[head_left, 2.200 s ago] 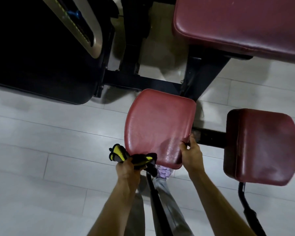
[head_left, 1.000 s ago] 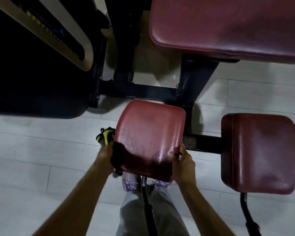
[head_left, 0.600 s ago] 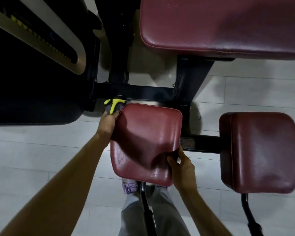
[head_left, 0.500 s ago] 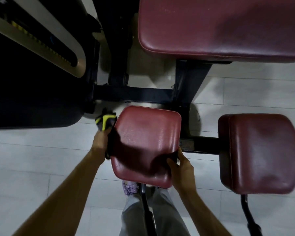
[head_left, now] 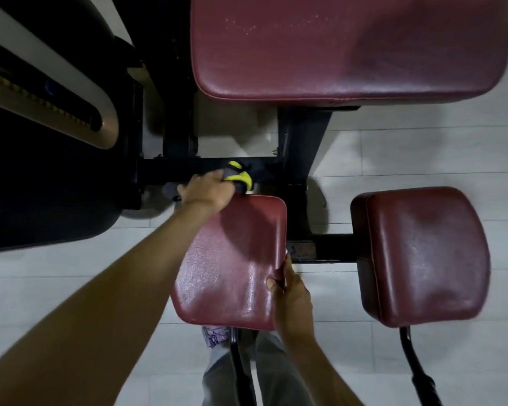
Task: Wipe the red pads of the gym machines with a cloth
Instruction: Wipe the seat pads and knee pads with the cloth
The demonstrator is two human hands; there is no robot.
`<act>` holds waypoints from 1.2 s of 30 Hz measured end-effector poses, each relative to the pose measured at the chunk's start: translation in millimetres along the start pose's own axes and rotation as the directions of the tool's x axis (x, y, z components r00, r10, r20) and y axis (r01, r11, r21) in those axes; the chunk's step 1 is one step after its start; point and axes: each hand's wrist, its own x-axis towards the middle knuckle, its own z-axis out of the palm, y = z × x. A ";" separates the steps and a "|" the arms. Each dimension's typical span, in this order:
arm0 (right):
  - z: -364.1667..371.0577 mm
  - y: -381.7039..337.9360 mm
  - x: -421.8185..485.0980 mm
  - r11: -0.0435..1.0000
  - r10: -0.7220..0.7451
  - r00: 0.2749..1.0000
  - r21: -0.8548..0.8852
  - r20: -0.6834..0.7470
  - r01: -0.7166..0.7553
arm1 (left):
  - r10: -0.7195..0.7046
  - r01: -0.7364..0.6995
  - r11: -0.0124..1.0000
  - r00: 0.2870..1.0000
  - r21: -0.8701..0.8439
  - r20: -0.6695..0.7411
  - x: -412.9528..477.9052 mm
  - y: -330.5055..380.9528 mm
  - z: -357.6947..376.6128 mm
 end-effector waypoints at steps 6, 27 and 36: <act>0.1 -1.6 0.3 0.999 -0.008 1.000 -0.046 -0.030 0.007 | 0.490 -0.516 0.807 0.857 0.287 0.163 -36.6 71.3 58.5; 4.3 14.3 6.8 1.000 -0.010 0.997 0.016 0.077 0.009 | -0.050 0.056 0.855 0.998 -0.516 0.025 -41.1 -181.3 4.5; 3.3 14.1 11.5 0.999 0.032 0.996 0.002 0.083 -0.032 | -0.109 0.021 0.791 0.988 -0.612 -0.108 -120.2 -213.7 74.7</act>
